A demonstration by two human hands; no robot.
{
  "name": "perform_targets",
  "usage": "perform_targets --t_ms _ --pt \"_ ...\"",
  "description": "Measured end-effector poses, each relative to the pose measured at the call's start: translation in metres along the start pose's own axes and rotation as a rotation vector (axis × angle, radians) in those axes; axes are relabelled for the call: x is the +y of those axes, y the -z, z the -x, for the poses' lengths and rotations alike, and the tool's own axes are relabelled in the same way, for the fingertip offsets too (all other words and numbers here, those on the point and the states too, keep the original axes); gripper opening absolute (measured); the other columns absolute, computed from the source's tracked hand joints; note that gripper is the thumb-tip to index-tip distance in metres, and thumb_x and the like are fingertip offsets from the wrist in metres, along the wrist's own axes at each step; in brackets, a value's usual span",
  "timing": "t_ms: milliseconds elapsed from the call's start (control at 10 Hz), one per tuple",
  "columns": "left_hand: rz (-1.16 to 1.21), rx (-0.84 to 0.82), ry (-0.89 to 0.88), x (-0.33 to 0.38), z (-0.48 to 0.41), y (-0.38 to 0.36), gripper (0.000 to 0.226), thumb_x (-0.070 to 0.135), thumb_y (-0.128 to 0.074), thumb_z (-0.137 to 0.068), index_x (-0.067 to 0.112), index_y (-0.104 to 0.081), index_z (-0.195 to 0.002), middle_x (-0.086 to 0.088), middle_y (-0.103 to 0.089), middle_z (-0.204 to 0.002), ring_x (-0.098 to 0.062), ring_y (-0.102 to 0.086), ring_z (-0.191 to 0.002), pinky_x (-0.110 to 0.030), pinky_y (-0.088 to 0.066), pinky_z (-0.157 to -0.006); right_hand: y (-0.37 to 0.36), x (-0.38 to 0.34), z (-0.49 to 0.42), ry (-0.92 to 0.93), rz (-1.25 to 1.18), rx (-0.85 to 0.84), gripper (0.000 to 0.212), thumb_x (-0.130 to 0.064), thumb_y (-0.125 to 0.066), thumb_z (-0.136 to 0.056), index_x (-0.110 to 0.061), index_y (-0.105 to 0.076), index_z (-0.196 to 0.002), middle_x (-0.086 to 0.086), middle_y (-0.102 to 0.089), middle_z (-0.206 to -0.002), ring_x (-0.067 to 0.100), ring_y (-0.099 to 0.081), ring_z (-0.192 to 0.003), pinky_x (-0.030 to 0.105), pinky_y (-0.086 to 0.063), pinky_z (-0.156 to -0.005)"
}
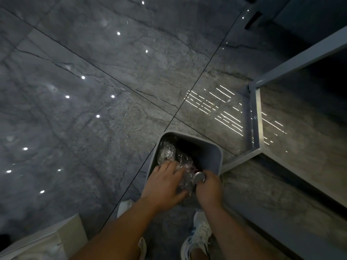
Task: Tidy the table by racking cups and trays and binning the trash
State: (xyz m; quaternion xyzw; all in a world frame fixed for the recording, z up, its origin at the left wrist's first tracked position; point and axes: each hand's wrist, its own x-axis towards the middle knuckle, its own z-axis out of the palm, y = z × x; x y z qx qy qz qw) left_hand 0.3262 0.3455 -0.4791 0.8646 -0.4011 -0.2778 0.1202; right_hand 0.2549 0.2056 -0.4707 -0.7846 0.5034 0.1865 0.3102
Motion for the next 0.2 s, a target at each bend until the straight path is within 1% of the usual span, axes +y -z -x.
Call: perform_targets --t_ms 100,200 --pt "0.025 0.007 0.036 0.006 0.009 0.009 0.068 0.060 -0.044 -0.082 0.026 -0.043 -0.141 -0.005 -0.048 -0.138 -0.026 -0.040 -0.135 -0.042 -0.041 -0.106 0.010 0.004 0.016 -0.004 -0.102 0.012 0.021 -0.001 -0.055 -0.087 -0.005 -0.068 -0.102 0.019 -0.065 -0.106 0.036 -0.061 -0.098 0.034 -0.044 -0.078" --pt "-0.004 -0.046 0.089 0.013 0.019 0.023 0.061 0.047 -0.043 -0.085 0.023 -0.044 -0.142 -0.004 -0.048 -0.140 -0.025 -0.039 -0.136 -0.043 -0.039 -0.108 0.019 0.006 0.029 -0.013 -0.123 -0.023 0.019 -0.008 -0.059 -0.090 -0.009 -0.067 -0.108 0.016 -0.064 -0.111 0.032 -0.061 -0.099 0.031 -0.044 -0.079"
